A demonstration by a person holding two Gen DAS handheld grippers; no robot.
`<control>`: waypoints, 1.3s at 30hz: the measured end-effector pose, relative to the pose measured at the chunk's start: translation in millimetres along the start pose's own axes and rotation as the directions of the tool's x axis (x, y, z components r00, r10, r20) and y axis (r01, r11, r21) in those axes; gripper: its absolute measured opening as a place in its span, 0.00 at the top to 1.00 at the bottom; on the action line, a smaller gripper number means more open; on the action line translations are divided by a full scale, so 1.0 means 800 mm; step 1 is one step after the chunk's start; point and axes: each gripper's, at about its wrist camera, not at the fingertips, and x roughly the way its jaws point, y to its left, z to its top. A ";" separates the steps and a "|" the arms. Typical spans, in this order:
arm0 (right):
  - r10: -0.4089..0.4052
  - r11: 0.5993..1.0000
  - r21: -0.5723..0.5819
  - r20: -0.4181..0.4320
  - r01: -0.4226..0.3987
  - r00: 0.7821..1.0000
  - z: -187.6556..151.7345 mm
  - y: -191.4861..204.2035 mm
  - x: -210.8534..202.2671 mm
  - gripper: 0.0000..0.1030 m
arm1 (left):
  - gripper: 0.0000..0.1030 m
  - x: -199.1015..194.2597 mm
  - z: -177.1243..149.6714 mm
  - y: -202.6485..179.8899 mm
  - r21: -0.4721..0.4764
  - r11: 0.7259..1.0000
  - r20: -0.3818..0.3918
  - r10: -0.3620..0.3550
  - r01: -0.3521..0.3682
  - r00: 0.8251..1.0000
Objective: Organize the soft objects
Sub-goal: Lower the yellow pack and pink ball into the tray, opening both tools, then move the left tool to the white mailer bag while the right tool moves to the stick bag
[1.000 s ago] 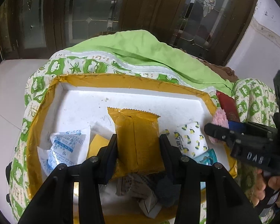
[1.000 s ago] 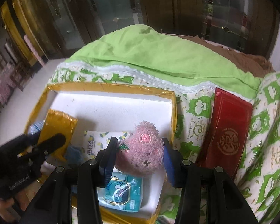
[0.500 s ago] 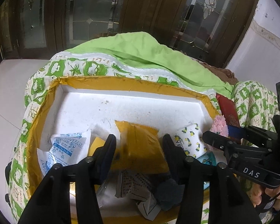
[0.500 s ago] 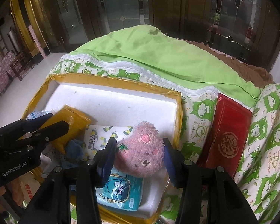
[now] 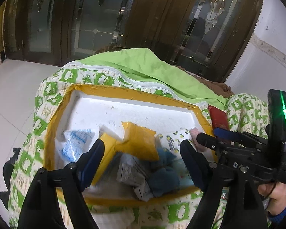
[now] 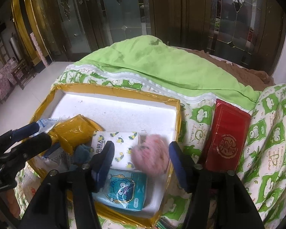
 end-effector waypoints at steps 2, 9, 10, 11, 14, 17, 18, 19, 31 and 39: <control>0.006 1.000 0.005 0.005 -0.006 1.000 -0.003 0.001 -0.006 0.35 | 0.19 -0.018 -0.013 0.002 -0.017 1.000 0.007 -0.011 0.012 1.000; 0.041 0.999 0.024 0.020 -0.041 0.999 -0.016 0.006 -0.026 0.33 | 0.12 -0.079 -0.081 0.012 -0.008 1.000 0.061 0.020 -0.020 0.998; 0.048 0.998 0.033 0.022 -0.049 0.999 -0.018 0.007 -0.029 0.33 | 0.11 -0.086 -0.091 0.015 -0.008 1.000 0.064 0.027 -0.027 0.998; 0.057 0.997 0.043 0.023 -0.058 0.998 -0.021 0.008 -0.032 0.33 | 0.11 -0.090 -0.099 0.018 -0.011 0.999 0.066 0.032 -0.031 0.997; 0.096 0.992 0.083 0.021 -0.097 0.995 -0.031 0.011 -0.042 0.33 | 0.11 -0.103 -0.118 0.027 -0.034 0.999 0.070 0.036 -0.033 0.997; 0.125 0.986 0.105 0.019 -0.127 0.992 -0.046 0.018 -0.051 0.32 | 0.11 -0.111 -0.122 0.034 -0.059 0.998 0.078 0.028 -0.023 0.997; 0.134 0.985 0.108 0.016 -0.135 0.991 -0.053 0.021 -0.054 0.31 | 0.11 -0.113 -0.122 0.036 -0.066 0.998 0.082 0.026 -0.020 0.996; 0.141 0.984 0.109 0.011 -0.142 0.990 -0.059 0.024 -0.056 0.30 | 0.11 -0.115 -0.121 0.038 -0.073 0.997 0.087 0.023 -0.016 0.996; 0.229 0.956 0.200 -0.053 -0.214 0.972 -0.126 0.030 -0.070 0.30 | 0.11 -0.115 -0.141 0.042 -0.080 0.996 0.072 0.034 -0.028 0.997; 0.296 0.923 0.277 -0.064 -0.268 0.953 -0.166 0.028 -0.098 0.30 | 0.11 -0.120 -0.153 0.035 -0.057 0.998 0.066 0.041 -0.037 0.997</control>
